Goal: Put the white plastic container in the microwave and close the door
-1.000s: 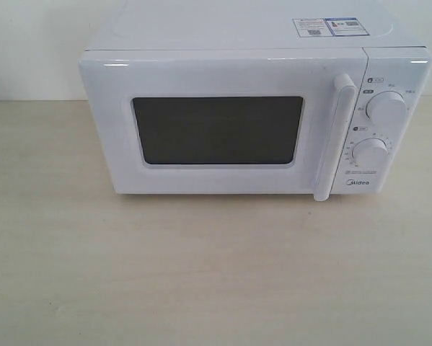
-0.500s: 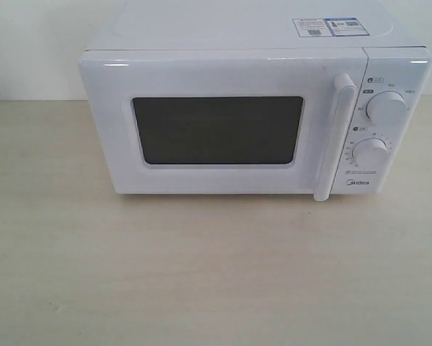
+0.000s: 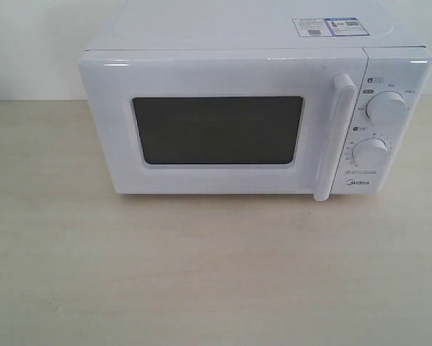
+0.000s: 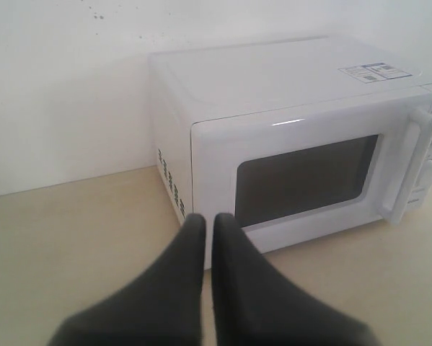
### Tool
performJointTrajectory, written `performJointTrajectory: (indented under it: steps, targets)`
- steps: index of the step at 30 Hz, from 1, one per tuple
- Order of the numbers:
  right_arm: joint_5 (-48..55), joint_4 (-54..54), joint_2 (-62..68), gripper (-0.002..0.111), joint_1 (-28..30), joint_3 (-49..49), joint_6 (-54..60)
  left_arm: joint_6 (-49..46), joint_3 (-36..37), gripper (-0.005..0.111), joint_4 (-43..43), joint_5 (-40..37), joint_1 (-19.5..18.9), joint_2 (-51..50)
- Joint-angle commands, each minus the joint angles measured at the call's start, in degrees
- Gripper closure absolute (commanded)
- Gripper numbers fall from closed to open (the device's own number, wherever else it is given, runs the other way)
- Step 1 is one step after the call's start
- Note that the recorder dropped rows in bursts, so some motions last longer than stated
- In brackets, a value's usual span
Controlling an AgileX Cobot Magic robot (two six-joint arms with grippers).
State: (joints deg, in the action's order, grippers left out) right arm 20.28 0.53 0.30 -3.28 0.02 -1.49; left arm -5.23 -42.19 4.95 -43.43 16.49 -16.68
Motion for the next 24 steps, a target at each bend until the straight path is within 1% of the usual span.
performJointTrajectory:
  steps: [1, 9, 12, 14, 16, 17, 18, 19, 20, 21, 24]
  targets:
    - [-0.33, 0.12, -0.3, 0.109, 0.41, -0.02, 0.07, 0.49, 0.42, 0.102, -0.02, 0.03, 0.13, 0.28]
    - [-0.33, 0.12, -0.3, 0.109, 0.41, -0.02, 0.07, 0.28, 0.42, 0.102, -0.02, 0.05, 0.13, 0.28]
    - [-0.33, 0.12, -0.3, 0.109, 0.41, -0.02, 0.07, -1.19, 0.63, 0.102, -0.33, 0.54, 0.13, 0.28]
    - [-0.33, 0.12, -0.3, 0.109, 0.41, -0.02, 0.07, -1.29, 2.18, 0.102, -1.33, 4.22, -0.12, 0.28]
    - [-0.33, 0.12, -0.3, 0.109, 0.41, -0.02, 0.07, -3.77, 7.17, 0.102, -1.33, 12.6, -2.9, 1.12]
    - [-0.33, 0.12, -0.3, 0.109, 0.41, -0.02, 0.07, -5.03, 12.22, 0.102, -1.33, 19.78, -6.12, 3.02]
    - [-0.33, 0.12, -0.3, 0.109, 0.41, -0.02, 0.07, -5.0, 15.35, 0.102, -1.33, 23.54, -8.08, 4.51]
    - [-0.33, 0.12, -0.3, 0.109, 0.41, -0.02, 0.07, -5.0, 20.92, 0.102, -1.08, 29.2, -11.21, 7.62]
    - [-0.33, 0.12, -0.3, 0.109, 0.41, -0.02, 0.07, -5.0, 25.24, 0.102, -0.14, 32.97, -13.02, 10.24]
    - [-0.33, 0.12, -0.3, 0.109, 0.41, -0.02, 0.07, -5.0, 28.22, 0.102, 0.61, 34.79, -13.76, 12.07]
    - [-0.33, 0.12, -0.3, 0.109, 0.41, -0.02, 0.07, -4.63, 34.46, 0.102, 0.61, 35.34, -14.04, 15.11]
